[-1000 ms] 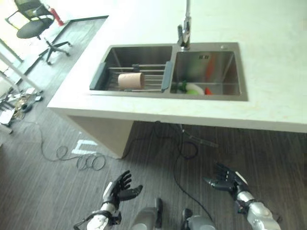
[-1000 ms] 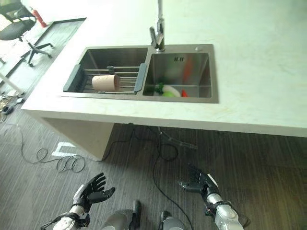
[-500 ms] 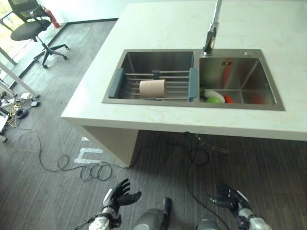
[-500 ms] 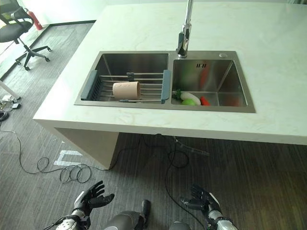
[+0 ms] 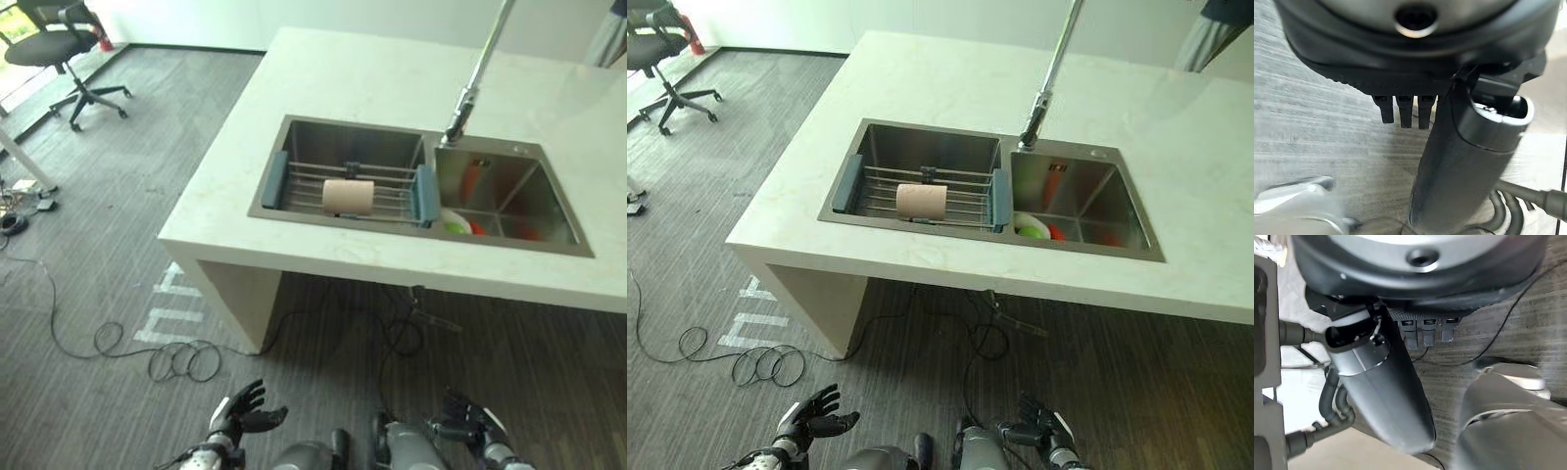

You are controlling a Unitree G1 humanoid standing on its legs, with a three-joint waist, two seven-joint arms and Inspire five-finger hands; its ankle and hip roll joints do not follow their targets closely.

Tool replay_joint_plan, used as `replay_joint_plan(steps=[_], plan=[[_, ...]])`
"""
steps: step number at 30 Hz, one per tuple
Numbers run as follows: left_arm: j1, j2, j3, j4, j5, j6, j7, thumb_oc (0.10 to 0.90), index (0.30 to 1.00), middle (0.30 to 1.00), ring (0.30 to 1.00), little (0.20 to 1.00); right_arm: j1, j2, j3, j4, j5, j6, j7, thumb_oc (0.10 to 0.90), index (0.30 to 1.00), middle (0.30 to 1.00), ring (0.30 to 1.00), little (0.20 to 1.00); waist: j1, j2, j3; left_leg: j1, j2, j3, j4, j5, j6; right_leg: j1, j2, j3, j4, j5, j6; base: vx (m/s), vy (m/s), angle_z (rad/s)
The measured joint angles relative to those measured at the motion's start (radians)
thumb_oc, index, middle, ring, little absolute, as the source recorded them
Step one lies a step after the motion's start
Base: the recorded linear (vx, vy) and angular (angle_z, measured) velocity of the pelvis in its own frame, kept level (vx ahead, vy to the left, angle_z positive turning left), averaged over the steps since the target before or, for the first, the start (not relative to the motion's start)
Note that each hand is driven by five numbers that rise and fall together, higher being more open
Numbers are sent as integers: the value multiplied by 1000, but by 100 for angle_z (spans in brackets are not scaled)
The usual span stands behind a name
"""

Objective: Place the dishes in the dishwasher.

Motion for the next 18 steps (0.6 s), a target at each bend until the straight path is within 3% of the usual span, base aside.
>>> replay_joint_plan(steps=[4,5,8,9,10,11,12,13,14,16,17,18], plan=[[7,-18,-10,2,4,16,-8,800,900,900,900,900,-10,0,-40,-3,1,7,12,800,900,900,900,900,-22,25,17,49,-19,-26,-57,11,28,-54,25,16,24,24,-25,245,-162,15],[9,-17,-11,1,4,27,-2,800,900,900,900,900,-11,0,-40,-4,1,22,13,800,900,900,900,900,-30,27,16,101,-26,-45,-113,23,24,-38,43,4,23,20,-68,255,-194,39],[11,-19,-7,-6,3,33,5,800,900,900,900,900,-22,-6,-37,-12,1,33,9,800,900,900,900,900,-33,43,10,215,-18,-87,-234,37,10,0,100,-9,23,17,-148,192,-116,32],[16,-21,-8,-12,3,33,5,800,900,900,900,900,-23,-9,-37,-12,1,33,8,800,900,900,900,900,-33,50,-4,223,-14,-86,-241,36,7,9,122,-11,-15,32,-173,166,-117,28],[20,-29,-4,-25,2,33,15,800,900,900,900,900,-30,-15,-37,-12,-2,39,5,800,900,900,900,900,-33,61,-6,238,-10,-83,-234,33,-12,35,138,-5,-28,42,-221,102,-133,11],[25,-41,-1,-26,2,34,23,800,900,900,900,900,-37,-21,-36,-12,-9,46,-4,800,900,900,900,900,-24,66,-7,229,-14,-65,-193,51,-47,55,133,-4,-31,40,-236,40,-81,8],[16,-54,21,-47,7,40,16,800,900,900,900,900,-62,-28,-33,-10,-17,48,-19,800,900,900,900,900,-2,50,-4,86,-35,-24,70,114,-138,76,119,34,-50,26,-258,54,24,-11],[7,-62,25,-82,8,35,17,800,900,900,900,900,-62,-41,-32,0,-20,52,-26,800,900,900,900,900,31,29,7,-74,-24,13,326,182,-157,107,105,43,-89,38,-243,51,161,-16],[9,-56,23,-89,9,36,14,800,900,900,900,900,-68,-44,-32,1,-25,58,-29,800,900,900,900,900,47,37,3,-127,4,5,345,147,-141,154,111,44,-129,47,-230,54,232,-20],[34,-43,25,-98,9,48,17,800,900,900,900,900,-75,-44,-34,-5,-24,41,-35,800,900,900,900,900,46,36,-3,-125,91,-65,-12,143,-168,220,134,35,-183,39,-225,-3,228,-17],[30,-42,22,-103,10,49,15,800,900,900,900,900,-98,-58,-35,-7,-25,26,-36,800,900,900,900,900,43,65,-2,-146,142,-92,-120,182,-177,216,148,38,-170,13,-218,-54,202,-34],[26,-45,14,-99,10,55,15,800,900,900,900,900,-107,-67,-36,-9,-25,26,-40,800,900,900,900,900,39,65,4,-153,162,-96,-144,200,-176,217,150,42,-161,6,-212,-83,183,-33]])
